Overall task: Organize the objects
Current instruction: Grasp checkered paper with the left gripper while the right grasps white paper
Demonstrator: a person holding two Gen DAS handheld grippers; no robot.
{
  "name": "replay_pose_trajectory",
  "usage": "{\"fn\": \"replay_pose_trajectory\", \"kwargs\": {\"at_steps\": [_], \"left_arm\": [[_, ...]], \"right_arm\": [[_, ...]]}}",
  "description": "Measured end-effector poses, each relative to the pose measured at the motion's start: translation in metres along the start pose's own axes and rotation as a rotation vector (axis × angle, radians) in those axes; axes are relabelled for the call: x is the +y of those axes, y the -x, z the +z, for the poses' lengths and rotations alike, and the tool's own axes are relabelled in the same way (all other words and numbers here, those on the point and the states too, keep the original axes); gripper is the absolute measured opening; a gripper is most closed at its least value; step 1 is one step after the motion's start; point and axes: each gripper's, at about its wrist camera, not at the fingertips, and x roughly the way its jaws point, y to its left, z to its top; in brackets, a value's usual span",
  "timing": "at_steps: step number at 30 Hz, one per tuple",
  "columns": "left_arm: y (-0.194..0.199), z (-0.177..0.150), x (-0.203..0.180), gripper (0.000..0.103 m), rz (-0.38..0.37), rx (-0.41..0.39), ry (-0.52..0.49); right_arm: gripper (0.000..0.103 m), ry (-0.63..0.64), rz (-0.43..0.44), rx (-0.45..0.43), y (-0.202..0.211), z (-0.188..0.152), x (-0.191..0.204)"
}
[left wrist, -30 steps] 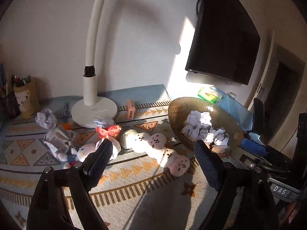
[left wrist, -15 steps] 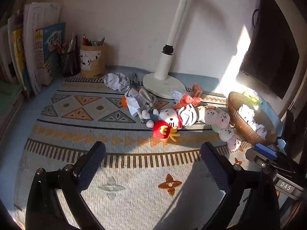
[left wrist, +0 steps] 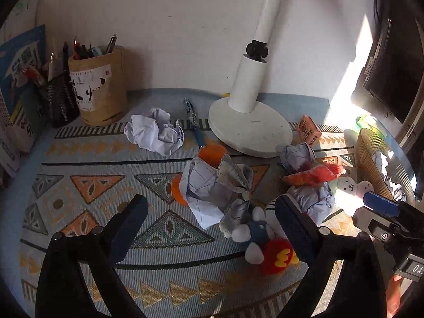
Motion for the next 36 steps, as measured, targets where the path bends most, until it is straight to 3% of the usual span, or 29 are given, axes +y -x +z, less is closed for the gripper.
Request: {"fn": "replay_pose_trajectory", "kwargs": {"at_steps": [8, 10, 11, 12, 14, 19, 21, 22, 26, 29, 33, 36], "left_arm": [[-0.026, -0.004, 0.013, 0.089, -0.094, 0.042, 0.039], [-0.03, 0.0, 0.018, 0.087, -0.108, 0.05, 0.068], [-0.033, 0.002, 0.02, 0.082, -0.115, 0.064, 0.079], [-0.035, 0.003, 0.021, 0.069, -0.126, 0.072, 0.085], [-0.038, 0.005, 0.02, 0.069, -0.119, 0.073, 0.086], [-0.026, 0.003, 0.019, 0.051, -0.11, 0.073, 0.088], [-0.008, 0.001, 0.019, 0.03, -0.124, 0.054, 0.094], [0.003, 0.0, 0.02, 0.025, -0.141, 0.04, 0.103], [0.049, -0.008, 0.021, 0.025, -0.151, -0.037, 0.108], [0.053, -0.019, 0.023, 0.024, -0.127, -0.019, 0.101], [0.024, -0.025, 0.029, 0.049, -0.079, 0.055, 0.089], [-0.003, -0.019, 0.027, 0.052, -0.061, 0.089, 0.078]], "right_arm": [[0.064, -0.03, -0.023, 0.055, -0.044, 0.007, -0.007], [0.05, -0.027, -0.002, 0.042, -0.048, 0.008, -0.008], [0.049, -0.021, 0.014, 0.04, -0.049, 0.008, -0.007], [0.049, -0.016, 0.018, 0.04, -0.05, 0.008, -0.007], [0.049, 0.007, 0.019, 0.041, -0.05, 0.008, -0.002], [0.038, 0.035, 0.028, 0.014, -0.036, 0.005, 0.0], [0.038, 0.015, 0.063, -0.028, -0.013, 0.004, -0.005], [0.038, 0.003, 0.083, -0.048, 0.0, 0.004, -0.008], [0.038, -0.056, 0.153, -0.098, 0.044, -0.005, -0.021], [0.038, -0.08, 0.168, -0.071, 0.053, -0.018, -0.027], [0.039, -0.078, 0.155, -0.013, 0.046, -0.039, -0.027], [0.039, -0.063, 0.172, 0.039, 0.034, -0.049, -0.027]]}}
